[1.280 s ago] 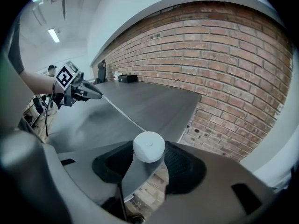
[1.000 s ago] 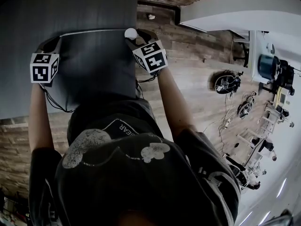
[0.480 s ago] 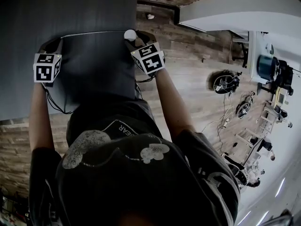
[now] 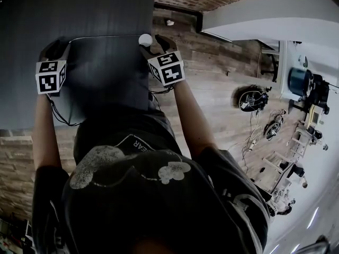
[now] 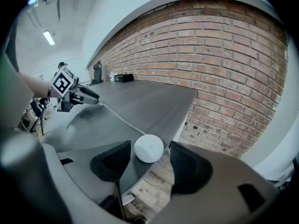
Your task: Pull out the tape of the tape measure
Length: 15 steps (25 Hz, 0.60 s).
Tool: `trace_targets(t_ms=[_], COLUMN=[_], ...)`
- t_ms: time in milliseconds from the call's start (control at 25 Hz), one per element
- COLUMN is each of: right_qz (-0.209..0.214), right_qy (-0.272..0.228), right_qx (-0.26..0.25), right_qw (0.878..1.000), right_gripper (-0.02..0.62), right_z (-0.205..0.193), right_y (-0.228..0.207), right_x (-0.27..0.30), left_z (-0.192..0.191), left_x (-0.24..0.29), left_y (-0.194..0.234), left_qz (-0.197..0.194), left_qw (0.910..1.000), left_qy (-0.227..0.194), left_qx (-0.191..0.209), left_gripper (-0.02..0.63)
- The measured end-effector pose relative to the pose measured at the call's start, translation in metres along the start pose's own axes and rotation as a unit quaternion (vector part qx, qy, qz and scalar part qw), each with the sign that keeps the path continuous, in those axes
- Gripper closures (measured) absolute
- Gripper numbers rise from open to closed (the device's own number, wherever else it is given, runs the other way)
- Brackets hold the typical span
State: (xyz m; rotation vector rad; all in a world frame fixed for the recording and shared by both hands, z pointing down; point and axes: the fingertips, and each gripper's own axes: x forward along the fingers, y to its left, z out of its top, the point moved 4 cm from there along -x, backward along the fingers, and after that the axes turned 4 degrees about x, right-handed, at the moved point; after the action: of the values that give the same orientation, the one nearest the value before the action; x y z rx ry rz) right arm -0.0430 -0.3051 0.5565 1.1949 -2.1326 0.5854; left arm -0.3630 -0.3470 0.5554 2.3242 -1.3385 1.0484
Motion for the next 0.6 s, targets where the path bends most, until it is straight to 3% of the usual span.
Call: trace_targets(t_ms=[280, 480, 600], right_qz=[0.025, 0.056, 0.075], right_qy=[-0.043, -0.089, -0.111], right_qx=[-0.021, -0.039, -0.047], right_qw=[0.999, 0.994, 0.99], right_gripper=[0.328, 0.338, 0.389], right_z=[0.012, 0.027, 0.036], right_y=[-0.004, -0.005, -0.007], right_x=[-0.036, -0.065, -0.083], left_z=[0.012, 0.029, 0.037], left_x=[-0.051, -0.098, -0.125], left_y=[-0.027, -0.053, -0.071], left_qz=[0.062, 0.144, 0.178], left_qw=[0.9965, 0.9817, 0.972], left_qy=[-0.046, -0.108, -0.129], left_qx=[-0.034, -0.063, -0.084], left_gripper=[0.394, 0.399, 0.422])
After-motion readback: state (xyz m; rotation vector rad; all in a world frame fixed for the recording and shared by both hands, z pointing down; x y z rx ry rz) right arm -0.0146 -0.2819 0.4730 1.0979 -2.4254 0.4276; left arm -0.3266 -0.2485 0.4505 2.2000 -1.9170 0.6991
